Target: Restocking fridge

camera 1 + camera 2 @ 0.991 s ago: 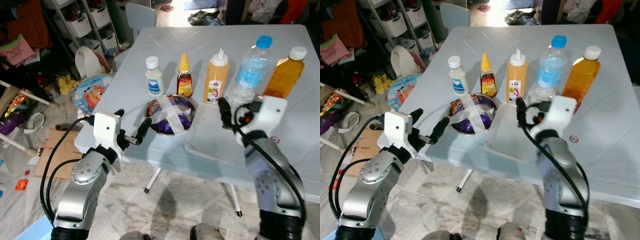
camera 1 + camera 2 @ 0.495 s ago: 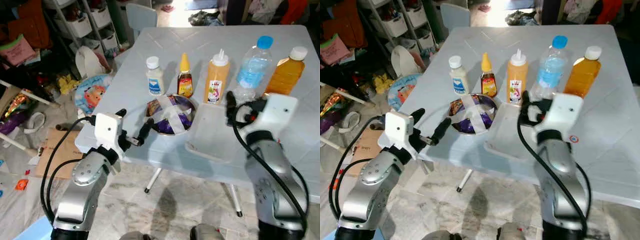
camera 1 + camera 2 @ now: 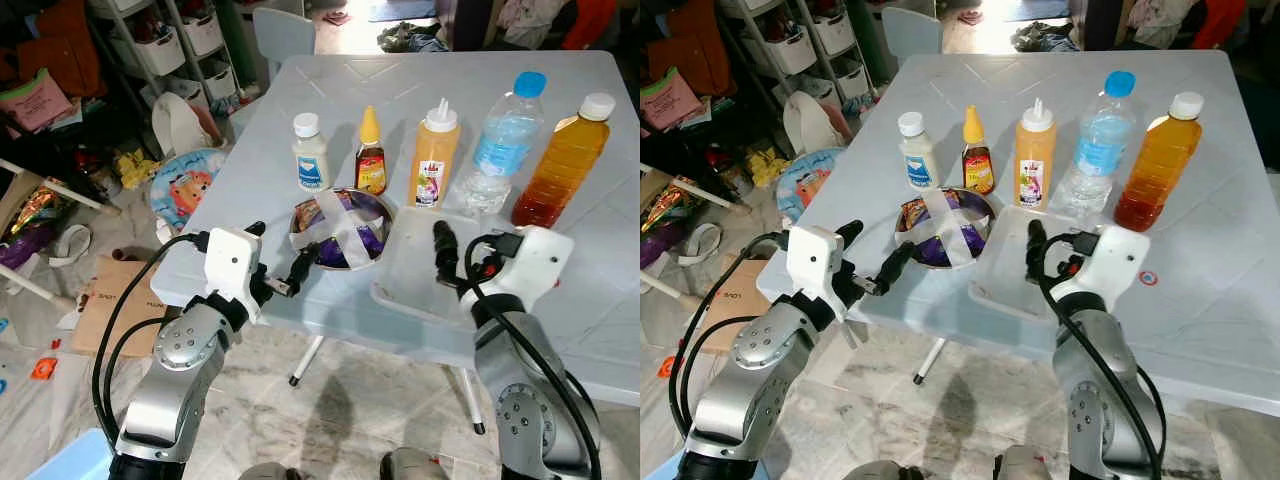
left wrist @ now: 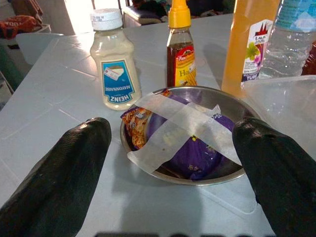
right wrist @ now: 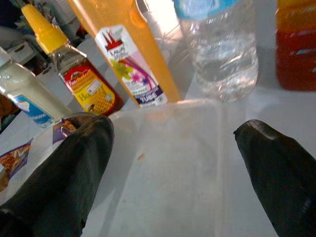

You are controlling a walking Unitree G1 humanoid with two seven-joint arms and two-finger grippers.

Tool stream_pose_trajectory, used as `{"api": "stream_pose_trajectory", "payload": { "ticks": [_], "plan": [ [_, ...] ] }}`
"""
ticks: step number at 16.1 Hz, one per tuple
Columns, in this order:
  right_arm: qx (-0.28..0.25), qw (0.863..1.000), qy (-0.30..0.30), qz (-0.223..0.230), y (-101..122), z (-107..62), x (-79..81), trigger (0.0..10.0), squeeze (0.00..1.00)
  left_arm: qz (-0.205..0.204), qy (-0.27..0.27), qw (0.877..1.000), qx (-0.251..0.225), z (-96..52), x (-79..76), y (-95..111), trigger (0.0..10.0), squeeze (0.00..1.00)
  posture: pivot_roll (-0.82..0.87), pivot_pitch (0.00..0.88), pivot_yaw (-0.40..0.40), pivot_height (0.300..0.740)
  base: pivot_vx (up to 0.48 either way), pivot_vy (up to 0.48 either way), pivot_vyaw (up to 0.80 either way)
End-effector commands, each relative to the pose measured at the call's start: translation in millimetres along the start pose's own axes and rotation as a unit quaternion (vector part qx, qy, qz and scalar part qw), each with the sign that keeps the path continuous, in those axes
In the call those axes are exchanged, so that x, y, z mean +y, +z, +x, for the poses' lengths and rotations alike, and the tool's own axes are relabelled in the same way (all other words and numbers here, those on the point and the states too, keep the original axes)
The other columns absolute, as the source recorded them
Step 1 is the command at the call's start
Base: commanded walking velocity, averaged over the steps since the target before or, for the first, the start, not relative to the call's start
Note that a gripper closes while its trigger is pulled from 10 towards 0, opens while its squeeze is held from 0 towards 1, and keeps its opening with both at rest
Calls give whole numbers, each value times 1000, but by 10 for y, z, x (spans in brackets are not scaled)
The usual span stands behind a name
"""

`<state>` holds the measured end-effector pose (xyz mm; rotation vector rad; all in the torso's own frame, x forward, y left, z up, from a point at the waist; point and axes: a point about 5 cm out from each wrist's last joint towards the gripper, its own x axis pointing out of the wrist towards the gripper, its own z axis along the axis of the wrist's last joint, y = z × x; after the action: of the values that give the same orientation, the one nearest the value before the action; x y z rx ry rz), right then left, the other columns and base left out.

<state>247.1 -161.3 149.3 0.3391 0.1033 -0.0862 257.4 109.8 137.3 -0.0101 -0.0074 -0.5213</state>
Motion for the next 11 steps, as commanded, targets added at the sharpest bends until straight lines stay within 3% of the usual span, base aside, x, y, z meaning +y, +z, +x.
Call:
{"api": "stream_pose_trajectory", "payload": {
  "ticks": [1, 5, 8, 11],
  "plan": [
    [20, 1000, 12, 18, -62, 22, 52, 10000, 0, 15, -4, 1000, 4, -20, 11, 13, 10000, 0, -103, 52, 120, 740, 0, 0, 0],
    [91, 994, 25, 49, -243, -2, 97, 10000, 0, 20, -13, 1000, 7, -26, 9, 21, 10000, 0, -100, 56, 123, 740, 0, 0, 0],
    [102, 990, 33, 86, -260, 34, 124, 10000, 0, 25, -24, 999, 6, -24, -18, 31, 10000, 0, -96, 56, 126, 740, 0, 0, 0],
    [68, 995, 10, 72, -169, 119, 52, 10000, 0, 32, -26, 999, 6, -21, -24, 34, 10000, 0, -86, 57, 125, 740, 0, 0, 0]
  ]
}}
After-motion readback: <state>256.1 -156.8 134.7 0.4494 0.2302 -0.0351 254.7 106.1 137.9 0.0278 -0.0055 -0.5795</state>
